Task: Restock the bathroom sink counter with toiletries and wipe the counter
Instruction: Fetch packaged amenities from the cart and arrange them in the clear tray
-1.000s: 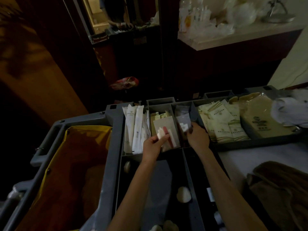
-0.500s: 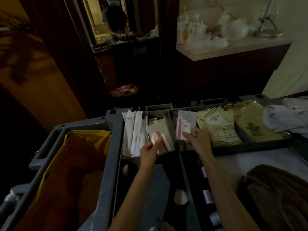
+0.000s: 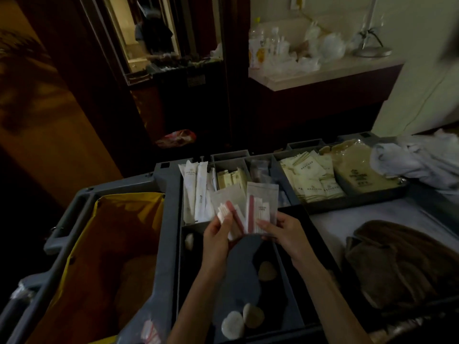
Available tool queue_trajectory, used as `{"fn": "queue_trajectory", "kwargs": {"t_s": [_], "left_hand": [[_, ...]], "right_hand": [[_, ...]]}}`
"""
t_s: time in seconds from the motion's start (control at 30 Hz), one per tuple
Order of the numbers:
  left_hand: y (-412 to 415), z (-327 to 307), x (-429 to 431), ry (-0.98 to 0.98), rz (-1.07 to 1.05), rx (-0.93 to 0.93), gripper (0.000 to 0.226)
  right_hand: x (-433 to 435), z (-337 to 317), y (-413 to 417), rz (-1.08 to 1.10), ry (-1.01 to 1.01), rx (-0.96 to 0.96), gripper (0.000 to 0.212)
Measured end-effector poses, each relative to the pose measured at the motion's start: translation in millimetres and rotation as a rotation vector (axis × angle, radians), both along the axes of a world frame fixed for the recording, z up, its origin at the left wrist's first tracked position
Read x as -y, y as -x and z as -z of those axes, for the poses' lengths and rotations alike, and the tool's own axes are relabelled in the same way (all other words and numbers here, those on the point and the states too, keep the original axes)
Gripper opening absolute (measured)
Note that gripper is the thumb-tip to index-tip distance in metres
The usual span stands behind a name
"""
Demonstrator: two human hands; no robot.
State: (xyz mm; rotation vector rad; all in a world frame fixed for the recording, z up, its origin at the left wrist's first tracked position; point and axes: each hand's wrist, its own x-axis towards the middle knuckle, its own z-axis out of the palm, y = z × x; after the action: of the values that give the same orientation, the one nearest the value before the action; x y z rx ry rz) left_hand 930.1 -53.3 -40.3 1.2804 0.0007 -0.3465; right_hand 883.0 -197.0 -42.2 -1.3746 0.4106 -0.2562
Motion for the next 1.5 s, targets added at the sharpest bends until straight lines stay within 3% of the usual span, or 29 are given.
{"fn": "queue_trajectory", "kwargs": {"t_s": [0.33,0.6,0.83,1.0,1.17,1.5], "left_hand": [[66.2,8.7,-44.6,-0.101,0.173,0.016,0.025],[149.2,1.3,-128.7,-0.182,0.368,-0.034,0.026],[270.0,3.4,-146.0,-0.179,0.813,-0.095,0.026],[370.5,8.4,-129.1,-0.233,1.110,-0.064,0.019],[464.0,21.4,-122.3,-0.379,1.228,0.030,0.013],[689.8,-9.9,-151.1,-0.267,1.680,0.059,0.016]], "right_hand": [[-53.8,4.3,82.8,0.084,0.072,-0.032,0.011],[-145.6,10.3,184.3,0.250,0.042,-0.102,0.018],[-211.7,13.7,347.5,0.595,-0.096,-0.188,0.022],[-240.0,12.3,463.1,0.967,0.091,-0.245,0.012],[-270.6,3.9,555.3,1.247,-0.054,-0.119,0.021],[-354.4,-5.4,765.2,1.716,-0.001,-0.167,0.025]]}}
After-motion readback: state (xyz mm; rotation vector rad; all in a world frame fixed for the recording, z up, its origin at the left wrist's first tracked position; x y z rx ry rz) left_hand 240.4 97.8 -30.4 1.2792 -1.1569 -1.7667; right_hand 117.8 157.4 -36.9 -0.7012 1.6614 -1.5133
